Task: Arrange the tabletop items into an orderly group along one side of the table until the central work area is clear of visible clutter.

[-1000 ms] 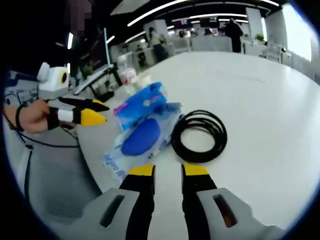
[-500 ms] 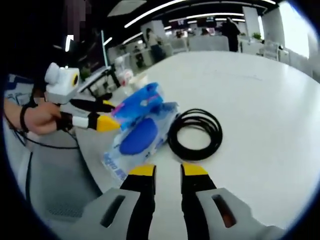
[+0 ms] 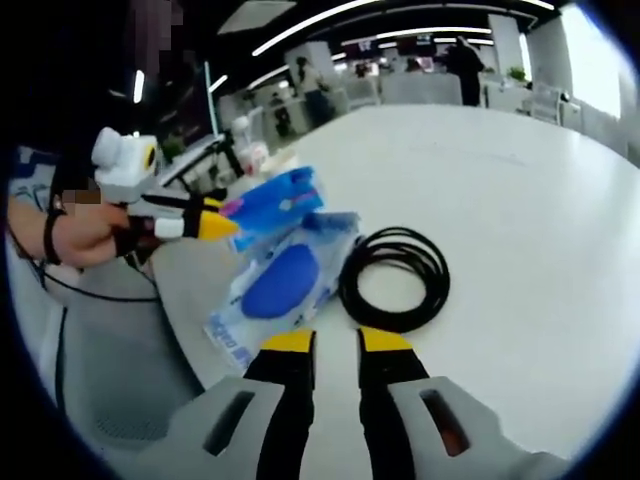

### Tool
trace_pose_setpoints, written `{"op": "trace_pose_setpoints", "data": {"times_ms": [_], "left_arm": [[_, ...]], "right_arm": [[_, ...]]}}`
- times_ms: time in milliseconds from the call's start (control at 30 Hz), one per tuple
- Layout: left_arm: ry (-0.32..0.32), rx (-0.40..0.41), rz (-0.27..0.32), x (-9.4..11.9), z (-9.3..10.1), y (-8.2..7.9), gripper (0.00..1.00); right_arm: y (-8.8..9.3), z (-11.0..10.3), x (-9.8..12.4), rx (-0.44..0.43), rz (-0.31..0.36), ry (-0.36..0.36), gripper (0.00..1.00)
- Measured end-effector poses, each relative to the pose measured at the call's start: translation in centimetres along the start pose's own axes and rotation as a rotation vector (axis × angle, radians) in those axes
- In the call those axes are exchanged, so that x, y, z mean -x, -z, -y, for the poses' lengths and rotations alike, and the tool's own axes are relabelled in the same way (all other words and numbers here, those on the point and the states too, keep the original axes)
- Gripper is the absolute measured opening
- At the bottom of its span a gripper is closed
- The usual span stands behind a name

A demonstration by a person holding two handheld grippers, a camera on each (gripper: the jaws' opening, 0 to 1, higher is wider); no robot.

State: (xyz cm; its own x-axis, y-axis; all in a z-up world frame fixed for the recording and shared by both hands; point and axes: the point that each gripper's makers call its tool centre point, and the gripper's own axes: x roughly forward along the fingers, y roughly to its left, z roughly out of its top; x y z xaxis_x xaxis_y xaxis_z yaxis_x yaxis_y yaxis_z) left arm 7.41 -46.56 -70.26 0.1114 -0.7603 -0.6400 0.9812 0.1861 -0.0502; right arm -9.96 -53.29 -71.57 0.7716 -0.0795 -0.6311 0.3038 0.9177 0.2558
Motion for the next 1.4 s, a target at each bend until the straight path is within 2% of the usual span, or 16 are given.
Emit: {"op": "trace_pose_setpoints", "data": {"times_ms": [367, 633, 867, 1100, 1267, 1400], "left_arm": [[0.051, 0.102, 0.037, 2.0, 0.5, 0.2, 0.12], [0.052, 0.149, 0.058, 3.5, 0.2, 0.4, 0.09], [0.073, 0.197, 0.082, 4.5, 0.5, 0.3, 0.04], [0.112, 0.248, 0.080, 5.2, 1.4, 0.9, 0.01], [0.140, 0.312, 0.076, 5.5, 1.6, 1.0, 0.00], [0.154, 0.342, 0.068, 5.5, 1.7, 1.3, 0.00]], "right_arm": [[-0.7, -0.9, -0.5, 0.022, 0.003, -0.022, 0.13], [-1.0, -0.9, -0.5, 0.047, -0.005, -0.033, 0.14], [-2.2, -1.5, -0.6, 0.088, -0.002, -0.050, 0.15], [-3.2, -2.3, -1.0, 0.128, 0.005, -0.076, 0.16], [-3.7, -3.7, -1.5, 0.196, -0.001, -0.117, 0.20], [-4.3, -4.9, -1.6, 0.316, 0.004, -0.133, 0.19]]}}
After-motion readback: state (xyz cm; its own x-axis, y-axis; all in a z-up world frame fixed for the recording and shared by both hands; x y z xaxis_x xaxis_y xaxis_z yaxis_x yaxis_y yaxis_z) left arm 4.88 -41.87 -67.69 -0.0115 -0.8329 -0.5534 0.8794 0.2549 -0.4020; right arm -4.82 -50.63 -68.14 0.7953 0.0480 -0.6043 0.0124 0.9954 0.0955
